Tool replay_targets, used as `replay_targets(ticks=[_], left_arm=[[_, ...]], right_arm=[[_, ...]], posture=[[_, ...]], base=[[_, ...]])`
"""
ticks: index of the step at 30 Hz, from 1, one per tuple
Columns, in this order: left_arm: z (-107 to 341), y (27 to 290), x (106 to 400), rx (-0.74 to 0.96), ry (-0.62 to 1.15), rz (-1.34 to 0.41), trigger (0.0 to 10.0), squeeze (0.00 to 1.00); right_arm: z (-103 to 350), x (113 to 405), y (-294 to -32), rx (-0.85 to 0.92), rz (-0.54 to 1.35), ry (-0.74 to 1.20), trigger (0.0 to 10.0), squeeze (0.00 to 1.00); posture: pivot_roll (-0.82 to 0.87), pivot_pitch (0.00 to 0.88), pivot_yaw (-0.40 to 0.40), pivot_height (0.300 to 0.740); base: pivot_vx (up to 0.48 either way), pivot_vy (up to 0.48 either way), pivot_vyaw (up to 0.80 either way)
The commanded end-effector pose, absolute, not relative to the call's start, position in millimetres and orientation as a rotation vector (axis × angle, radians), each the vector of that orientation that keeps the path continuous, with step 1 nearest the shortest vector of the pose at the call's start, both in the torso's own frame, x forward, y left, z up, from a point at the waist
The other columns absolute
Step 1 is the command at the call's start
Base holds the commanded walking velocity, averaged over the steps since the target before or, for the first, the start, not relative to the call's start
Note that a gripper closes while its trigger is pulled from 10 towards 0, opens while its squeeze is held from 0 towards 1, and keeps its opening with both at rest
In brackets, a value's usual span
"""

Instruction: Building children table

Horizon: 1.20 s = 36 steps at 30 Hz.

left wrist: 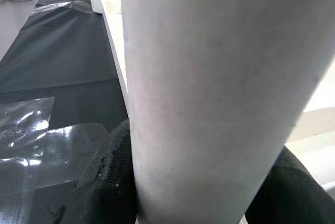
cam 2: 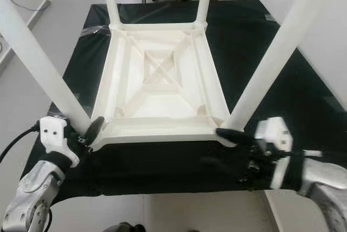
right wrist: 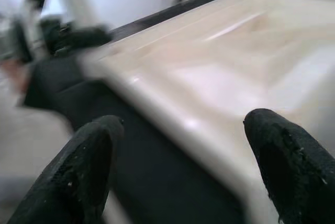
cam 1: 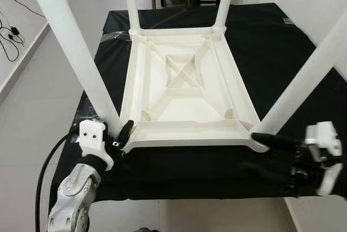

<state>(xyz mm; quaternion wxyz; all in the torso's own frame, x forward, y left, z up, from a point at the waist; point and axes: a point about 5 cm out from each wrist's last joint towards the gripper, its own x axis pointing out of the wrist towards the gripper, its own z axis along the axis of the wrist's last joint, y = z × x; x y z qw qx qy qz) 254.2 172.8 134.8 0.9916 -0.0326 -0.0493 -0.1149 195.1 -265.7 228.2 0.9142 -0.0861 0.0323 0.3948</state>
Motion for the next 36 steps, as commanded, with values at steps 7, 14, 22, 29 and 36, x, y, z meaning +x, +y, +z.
replay_targets(ticks=[7,14,22,29,36], left_arm=[[128.3,179.1,258.6,-0.061,-0.079,-0.227,6.9,0.0],[127.0,179.8,261.1,-0.057,-0.077,-0.227,10.0,0.0],[127.0,179.6,263.0,-0.054,-0.083,-0.226,10.0,0.0],[127.6,178.0,262.6,-0.053,-0.092,-0.223,10.0,0.0],[128.0,176.5,260.1,-0.056,-0.098,-0.218,10.0,0.0]], right_arm=[[272.7,186.0,-280.3,-0.161,0.594,-0.212,10.0,0.0],[284.2,185.0,-290.6,-0.153,0.471,-0.286,10.0,0.0],[306.2,187.7,-302.6,-0.038,0.371,-0.41,10.0,0.0],[319.4,219.9,-266.3,0.013,0.429,-0.418,10.0,0.0],[340.7,229.5,-256.3,0.061,0.471,-0.476,10.0,0.0]], posture=[[-0.09,0.117,0.049,0.74],[-0.1,0.113,0.056,0.74],[-0.1,0.108,0.055,0.74],[-0.08,0.109,0.042,0.74],[-0.07,0.116,0.029,0.74]], base=[[0.0,0.0,0.0],[0.0,0.0,0.0],[0.0,0.0,0.0],[0.0,0.0,0.0],[0.0,0.0,0.0]])
